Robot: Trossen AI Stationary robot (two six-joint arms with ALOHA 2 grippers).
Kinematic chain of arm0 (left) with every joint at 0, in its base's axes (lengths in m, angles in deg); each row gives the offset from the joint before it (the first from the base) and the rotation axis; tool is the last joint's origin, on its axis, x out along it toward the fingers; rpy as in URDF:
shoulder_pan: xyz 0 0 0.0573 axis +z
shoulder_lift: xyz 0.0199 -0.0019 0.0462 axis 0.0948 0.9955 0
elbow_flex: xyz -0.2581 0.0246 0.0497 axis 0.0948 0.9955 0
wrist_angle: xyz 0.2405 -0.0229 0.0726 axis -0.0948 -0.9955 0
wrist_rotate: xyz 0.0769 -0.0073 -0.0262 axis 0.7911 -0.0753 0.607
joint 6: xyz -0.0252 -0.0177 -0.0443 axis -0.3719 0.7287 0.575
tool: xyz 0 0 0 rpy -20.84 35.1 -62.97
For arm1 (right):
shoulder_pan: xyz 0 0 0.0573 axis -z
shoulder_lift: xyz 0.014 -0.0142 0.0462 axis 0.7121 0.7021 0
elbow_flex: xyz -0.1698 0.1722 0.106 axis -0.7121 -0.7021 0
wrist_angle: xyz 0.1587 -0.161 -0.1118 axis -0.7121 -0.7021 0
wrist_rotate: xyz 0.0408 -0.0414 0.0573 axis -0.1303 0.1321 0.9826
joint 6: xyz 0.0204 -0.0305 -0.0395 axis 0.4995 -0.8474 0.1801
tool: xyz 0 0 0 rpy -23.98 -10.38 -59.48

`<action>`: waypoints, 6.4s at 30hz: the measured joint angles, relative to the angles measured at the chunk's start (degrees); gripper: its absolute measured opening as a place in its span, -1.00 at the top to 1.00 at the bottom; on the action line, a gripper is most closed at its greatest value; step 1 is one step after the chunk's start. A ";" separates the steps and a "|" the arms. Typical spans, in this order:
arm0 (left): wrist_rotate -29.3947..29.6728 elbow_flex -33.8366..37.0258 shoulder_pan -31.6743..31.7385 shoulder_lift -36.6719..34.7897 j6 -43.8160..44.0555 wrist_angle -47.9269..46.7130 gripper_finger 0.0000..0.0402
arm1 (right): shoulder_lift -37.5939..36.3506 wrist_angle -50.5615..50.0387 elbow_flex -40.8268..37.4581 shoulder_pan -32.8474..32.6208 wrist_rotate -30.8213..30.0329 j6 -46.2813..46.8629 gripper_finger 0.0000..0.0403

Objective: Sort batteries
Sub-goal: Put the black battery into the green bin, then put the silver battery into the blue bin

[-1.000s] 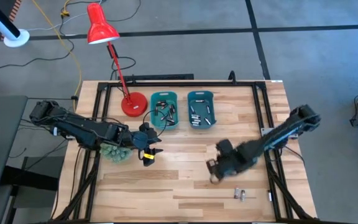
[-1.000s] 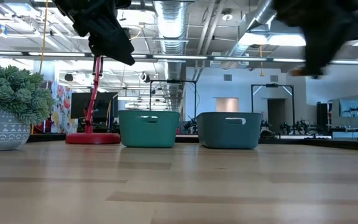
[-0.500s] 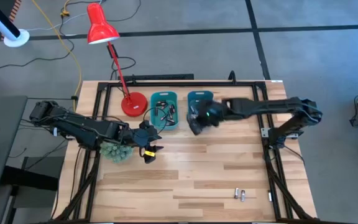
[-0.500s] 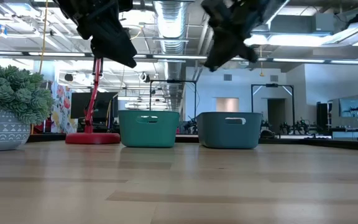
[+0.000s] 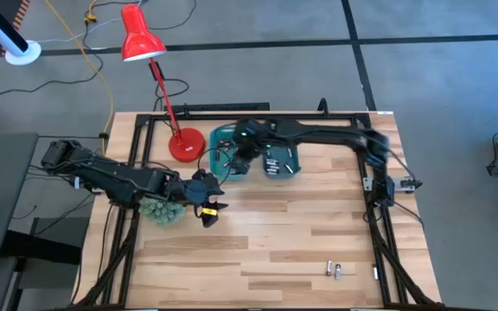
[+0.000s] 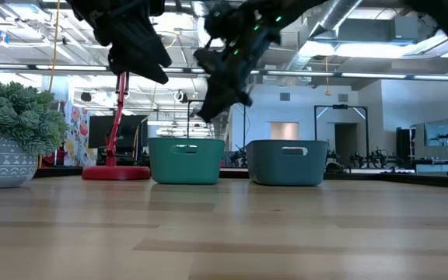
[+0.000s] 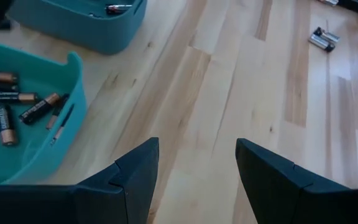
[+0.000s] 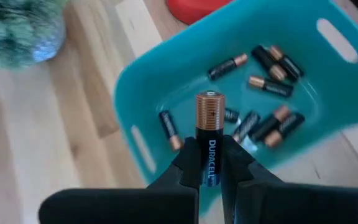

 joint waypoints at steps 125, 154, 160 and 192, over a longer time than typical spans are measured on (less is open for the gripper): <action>1.44 0.02 -3.91 0.09 -4.46 2.47 -0.05 | -12.66 -13.09 -31.52 -62.74 -5.06 112.88 0.27; 1.44 0.02 -3.91 0.09 -4.46 2.49 -0.05 | -12.63 -14.13 -27.57 -62.41 -2.57 29.64 0.27; 1.46 0.02 -3.91 0.07 -4.47 2.47 -0.05 | -12.55 -15.85 -28.22 -62.70 -2.29 27.76 0.27; 1.45 0.02 -3.91 0.09 -4.47 2.49 -0.05 | -12.53 -2.34 -41.15 -63.73 -1.74 27.38 0.38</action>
